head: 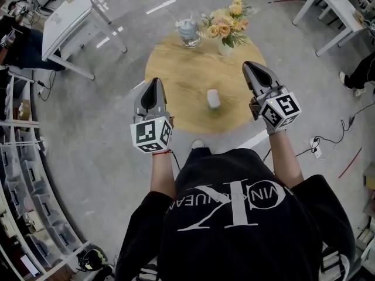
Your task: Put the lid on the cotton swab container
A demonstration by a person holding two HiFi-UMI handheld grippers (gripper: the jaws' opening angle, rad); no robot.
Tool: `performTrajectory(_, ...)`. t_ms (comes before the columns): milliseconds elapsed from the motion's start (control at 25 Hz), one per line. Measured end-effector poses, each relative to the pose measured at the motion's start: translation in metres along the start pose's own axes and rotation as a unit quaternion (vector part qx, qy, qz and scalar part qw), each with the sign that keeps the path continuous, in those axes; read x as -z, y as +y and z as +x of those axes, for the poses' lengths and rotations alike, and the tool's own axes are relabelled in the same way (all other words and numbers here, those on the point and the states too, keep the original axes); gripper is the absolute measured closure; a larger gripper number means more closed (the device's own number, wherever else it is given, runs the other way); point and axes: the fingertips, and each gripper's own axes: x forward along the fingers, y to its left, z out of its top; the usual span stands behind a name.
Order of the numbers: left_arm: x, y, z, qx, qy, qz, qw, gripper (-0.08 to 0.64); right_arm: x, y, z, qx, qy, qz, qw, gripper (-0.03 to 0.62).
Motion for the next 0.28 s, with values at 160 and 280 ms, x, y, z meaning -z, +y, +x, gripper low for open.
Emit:
performTrajectory(160,0.0009,0.0053,-0.0002,-0.001,0.001,-0.004,1.0,0.549,0.0007,0.0043,0.0047,-0.004,0.002,0.0,1.0,0.577)
performTrajectory(280,0.0011,0.0096,-0.0007,-0.003,0.001,-0.006,1.0,0.549,-0.0003,0.0078,0.0083,-0.005,0.002,0.001,1.0,0.577)
